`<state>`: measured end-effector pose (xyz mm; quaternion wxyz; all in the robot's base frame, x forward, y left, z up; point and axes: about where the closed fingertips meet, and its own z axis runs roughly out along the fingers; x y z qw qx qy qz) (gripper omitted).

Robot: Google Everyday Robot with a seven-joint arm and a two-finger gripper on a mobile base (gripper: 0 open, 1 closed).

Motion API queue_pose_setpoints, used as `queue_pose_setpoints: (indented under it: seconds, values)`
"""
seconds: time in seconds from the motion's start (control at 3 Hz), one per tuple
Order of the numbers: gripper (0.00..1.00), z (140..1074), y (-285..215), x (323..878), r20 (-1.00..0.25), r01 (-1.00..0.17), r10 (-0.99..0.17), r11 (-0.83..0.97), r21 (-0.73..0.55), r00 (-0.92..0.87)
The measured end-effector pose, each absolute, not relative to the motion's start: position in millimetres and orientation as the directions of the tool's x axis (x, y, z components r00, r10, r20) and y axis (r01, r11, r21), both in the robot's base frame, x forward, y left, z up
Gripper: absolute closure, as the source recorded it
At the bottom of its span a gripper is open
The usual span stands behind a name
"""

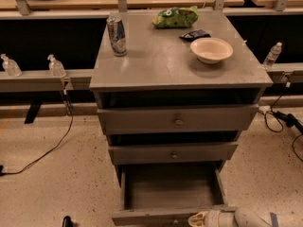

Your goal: Close bottom drawer

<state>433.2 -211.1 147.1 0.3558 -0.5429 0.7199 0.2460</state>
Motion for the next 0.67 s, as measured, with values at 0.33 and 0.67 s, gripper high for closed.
queue_pose_setpoints:
  seconds: [0.33,0.67]
  values:
    - [1.0,147.1,-211.1,433.2,-0.779,-0.957,-0.607,0.29,-0.032,-0.157]
    - [1.0,147.1,-211.4,432.7,-0.779,-0.957,-0.606,0.29,-0.032,-0.157]
